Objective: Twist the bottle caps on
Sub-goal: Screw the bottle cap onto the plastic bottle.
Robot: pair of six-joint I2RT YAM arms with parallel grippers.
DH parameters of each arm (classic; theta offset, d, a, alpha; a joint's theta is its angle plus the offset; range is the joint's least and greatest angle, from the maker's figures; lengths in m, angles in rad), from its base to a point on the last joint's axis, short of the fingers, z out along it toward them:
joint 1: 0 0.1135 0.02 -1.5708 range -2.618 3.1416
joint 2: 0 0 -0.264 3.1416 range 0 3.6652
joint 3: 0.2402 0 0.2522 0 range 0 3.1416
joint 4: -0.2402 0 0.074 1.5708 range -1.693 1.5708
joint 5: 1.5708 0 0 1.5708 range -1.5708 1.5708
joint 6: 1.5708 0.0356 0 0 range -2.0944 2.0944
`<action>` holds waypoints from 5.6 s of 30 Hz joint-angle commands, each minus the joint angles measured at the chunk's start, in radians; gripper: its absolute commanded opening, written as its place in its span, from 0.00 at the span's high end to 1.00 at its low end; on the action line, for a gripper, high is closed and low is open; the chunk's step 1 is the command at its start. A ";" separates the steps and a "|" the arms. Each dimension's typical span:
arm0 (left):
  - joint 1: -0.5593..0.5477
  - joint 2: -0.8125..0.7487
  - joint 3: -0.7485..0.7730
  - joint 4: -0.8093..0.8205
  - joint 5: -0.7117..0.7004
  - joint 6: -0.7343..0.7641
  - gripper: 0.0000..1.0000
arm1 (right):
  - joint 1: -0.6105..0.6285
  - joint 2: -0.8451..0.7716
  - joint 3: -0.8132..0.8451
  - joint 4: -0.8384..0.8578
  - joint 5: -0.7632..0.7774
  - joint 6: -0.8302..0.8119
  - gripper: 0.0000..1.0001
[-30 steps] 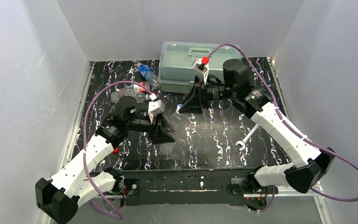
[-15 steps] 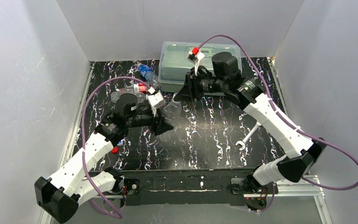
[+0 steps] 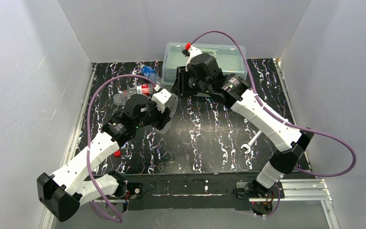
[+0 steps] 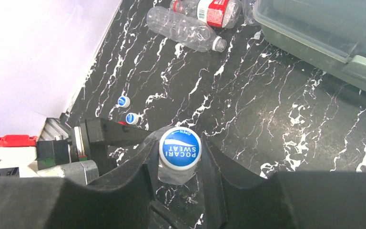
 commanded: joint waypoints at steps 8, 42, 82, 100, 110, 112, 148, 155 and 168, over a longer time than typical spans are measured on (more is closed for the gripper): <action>0.078 -0.050 -0.016 -0.025 0.270 0.004 1.00 | -0.044 -0.195 -0.023 0.026 -0.171 -0.231 0.09; 0.152 -0.056 -0.029 0.101 1.013 -0.120 1.00 | -0.239 -0.328 -0.498 0.754 -1.039 -0.059 0.25; 0.132 -0.045 0.021 0.048 0.276 -0.107 1.00 | -0.092 -0.158 -0.189 0.075 -0.317 -0.116 0.99; 0.027 -0.077 -0.051 0.164 -0.066 -0.054 1.00 | 0.067 0.068 0.111 -0.036 0.178 0.037 0.65; 0.105 -0.115 -0.109 0.068 0.446 -0.004 1.00 | -0.134 -0.192 -0.067 0.142 -0.227 -0.175 0.02; 0.123 -0.122 -0.111 0.068 0.623 -0.004 1.00 | -0.181 -0.249 -0.142 0.193 -0.386 -0.219 0.02; 0.134 -0.091 -0.105 0.175 0.989 -0.120 1.00 | -0.202 -0.327 -0.432 0.514 -1.039 -0.168 0.54; 0.134 -0.077 -0.085 0.156 0.860 -0.141 1.00 | -0.202 -0.311 -0.403 0.422 -0.953 -0.180 0.89; 0.051 -0.067 0.009 0.093 0.076 -0.022 1.00 | 0.007 -0.036 -0.048 -0.089 -0.070 -0.039 0.99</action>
